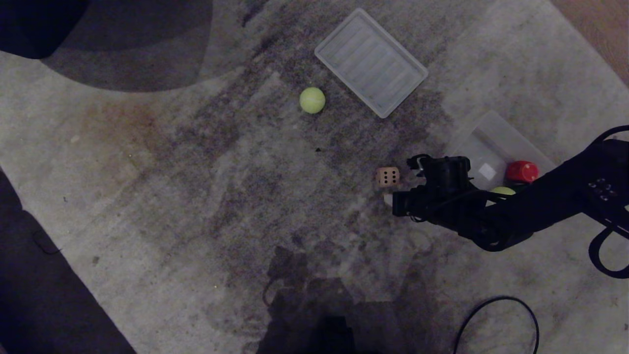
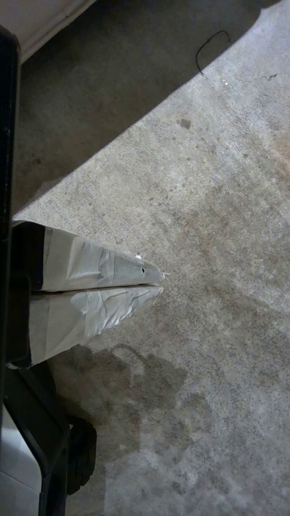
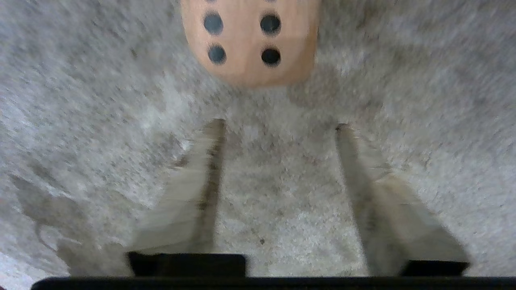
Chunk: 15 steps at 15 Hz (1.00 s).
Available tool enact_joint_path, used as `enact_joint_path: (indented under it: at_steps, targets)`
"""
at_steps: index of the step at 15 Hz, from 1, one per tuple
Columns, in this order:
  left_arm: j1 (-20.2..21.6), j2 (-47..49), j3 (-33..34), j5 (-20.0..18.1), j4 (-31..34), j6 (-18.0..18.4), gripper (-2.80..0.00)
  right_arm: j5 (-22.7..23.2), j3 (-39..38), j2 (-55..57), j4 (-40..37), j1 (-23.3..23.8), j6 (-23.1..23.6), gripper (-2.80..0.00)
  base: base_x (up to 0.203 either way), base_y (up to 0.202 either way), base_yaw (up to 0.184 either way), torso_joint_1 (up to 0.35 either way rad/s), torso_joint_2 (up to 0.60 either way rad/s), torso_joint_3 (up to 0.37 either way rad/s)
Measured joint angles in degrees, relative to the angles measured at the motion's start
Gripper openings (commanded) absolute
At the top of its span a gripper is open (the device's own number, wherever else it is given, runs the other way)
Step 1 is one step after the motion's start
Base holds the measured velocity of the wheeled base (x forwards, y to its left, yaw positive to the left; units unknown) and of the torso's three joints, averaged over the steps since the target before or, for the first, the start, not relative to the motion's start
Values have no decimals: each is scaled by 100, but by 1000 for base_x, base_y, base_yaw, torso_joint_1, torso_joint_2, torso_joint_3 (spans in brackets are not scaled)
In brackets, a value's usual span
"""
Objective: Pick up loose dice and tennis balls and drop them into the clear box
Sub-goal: Pick up toys out of the box
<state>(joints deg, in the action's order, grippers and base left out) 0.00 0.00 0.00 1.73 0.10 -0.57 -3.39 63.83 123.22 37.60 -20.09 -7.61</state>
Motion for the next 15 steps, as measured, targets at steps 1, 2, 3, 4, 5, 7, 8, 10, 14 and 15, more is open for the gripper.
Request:
enact_joint_path:
  at_steps: [1,2,3,4,5,7,8,10,14,15]
  targets:
    - [0,0,0,-2,-2,-1,-280,-5,8,-26,10,2,15,0,0,0,0,0,0,0]
    - [0,0,0,-1,-2,-1,-280,-13,34,-37,19,7,40,0,0,0,0,0,0,0]
    - [0,0,0,-2,-2,0,-280,-8,89,-42,25,12,45,0,0,0,0,0,0,0]
    - [0,0,0,-2,0,-2,-280,-8,173,-40,29,21,47,0,0,0,0,0,0,0]
    - [0,0,0,-2,0,-2,-280,-16,290,-16,29,34,57,0,0,0,0,0,0,0]
    - [0,0,0,0,0,0,-280,-18,530,72,30,38,81,0,0,0,0,0,0,0]
    - [0,0,0,0,0,-2,-280,-19,633,130,33,43,79,0,0,0,0,0,0,0]
    - [0,0,0,2,0,0,-280,-8,755,245,30,44,77,0,0,0,0,0,0,0]
    - [0,0,0,1,0,-2,-280,-2,962,427,44,-1,46,0,0,0,0,0,0,0]
    - [0,0,0,-2,0,-2,-280,0,1031,464,56,-20,48,-280,0,0,0,0,0,0]
